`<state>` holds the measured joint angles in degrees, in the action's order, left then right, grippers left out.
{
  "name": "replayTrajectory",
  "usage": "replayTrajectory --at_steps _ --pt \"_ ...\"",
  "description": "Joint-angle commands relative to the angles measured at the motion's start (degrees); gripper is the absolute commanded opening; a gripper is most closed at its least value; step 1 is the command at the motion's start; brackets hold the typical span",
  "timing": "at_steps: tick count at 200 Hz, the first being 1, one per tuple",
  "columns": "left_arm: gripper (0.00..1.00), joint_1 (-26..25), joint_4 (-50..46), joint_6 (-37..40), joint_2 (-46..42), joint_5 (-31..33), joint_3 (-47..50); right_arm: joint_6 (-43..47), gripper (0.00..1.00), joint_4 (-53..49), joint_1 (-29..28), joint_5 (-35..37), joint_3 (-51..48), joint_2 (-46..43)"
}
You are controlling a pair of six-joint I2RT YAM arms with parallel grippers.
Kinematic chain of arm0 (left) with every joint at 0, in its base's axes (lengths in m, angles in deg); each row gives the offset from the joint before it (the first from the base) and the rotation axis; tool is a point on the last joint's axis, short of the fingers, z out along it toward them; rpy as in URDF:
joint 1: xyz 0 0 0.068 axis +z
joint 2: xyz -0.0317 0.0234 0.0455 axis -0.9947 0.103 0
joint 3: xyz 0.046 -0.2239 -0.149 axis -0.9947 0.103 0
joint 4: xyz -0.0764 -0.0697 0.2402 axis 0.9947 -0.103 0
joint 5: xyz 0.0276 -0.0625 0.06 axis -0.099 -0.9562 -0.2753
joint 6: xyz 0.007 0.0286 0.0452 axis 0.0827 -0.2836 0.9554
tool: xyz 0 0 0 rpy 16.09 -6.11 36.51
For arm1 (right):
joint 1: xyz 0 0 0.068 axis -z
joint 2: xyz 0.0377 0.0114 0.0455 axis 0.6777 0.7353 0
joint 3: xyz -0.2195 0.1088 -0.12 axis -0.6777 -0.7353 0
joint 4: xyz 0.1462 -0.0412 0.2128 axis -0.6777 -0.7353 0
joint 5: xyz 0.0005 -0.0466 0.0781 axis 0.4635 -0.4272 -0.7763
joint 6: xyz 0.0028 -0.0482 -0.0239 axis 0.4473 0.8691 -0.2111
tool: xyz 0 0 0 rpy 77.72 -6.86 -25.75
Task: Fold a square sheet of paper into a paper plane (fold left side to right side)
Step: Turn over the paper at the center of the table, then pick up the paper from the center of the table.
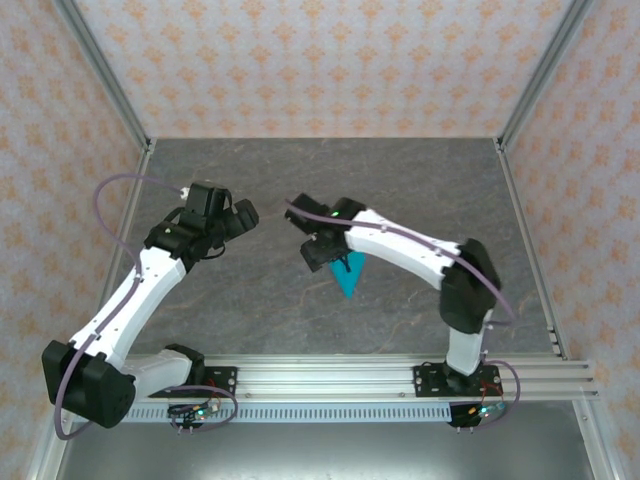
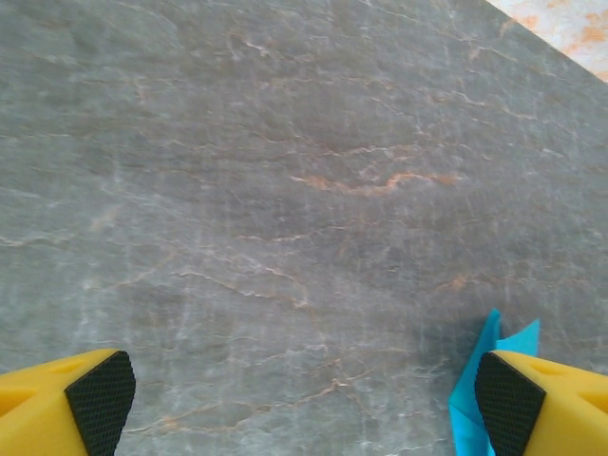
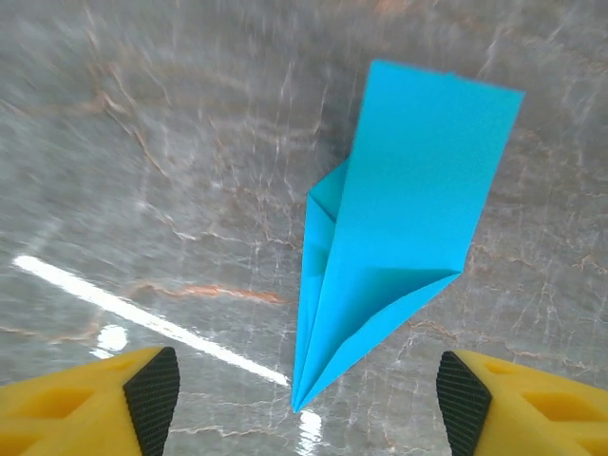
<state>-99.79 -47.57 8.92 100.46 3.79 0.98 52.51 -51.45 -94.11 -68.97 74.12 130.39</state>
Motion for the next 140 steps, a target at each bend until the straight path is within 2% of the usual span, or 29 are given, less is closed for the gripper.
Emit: replayTrajectory --at_steps 1,28,77,114,140 --pt "0.95 0.4 4.42 -2.03 0.49 -4.65 1.92 -1.91 0.78 6.74 4.24 -4.36 -4.09 -6.85" --pt "0.95 0.39 8.0 -2.87 2.45 -9.6 3.43 -5.2 0.84 14.09 10.82 -7.48 -10.9 -14.95" --pt "0.92 0.24 15.04 -4.07 8.22 -21.02 5.06 -16.9 0.97 28.71 23.63 -17.16 -26.54 -25.88" --pt "0.87 -0.84 20.17 -5.22 13.79 -28.0 5.06 -24.22 0.98 38.07 31.07 -25.09 -36.8 -29.67" --pt "0.85 -3.23 21.73 -5.58 18.61 -30.17 3.8 -26.12 0.98 40.9 32.93 -26.96 -40.27 -30.49"
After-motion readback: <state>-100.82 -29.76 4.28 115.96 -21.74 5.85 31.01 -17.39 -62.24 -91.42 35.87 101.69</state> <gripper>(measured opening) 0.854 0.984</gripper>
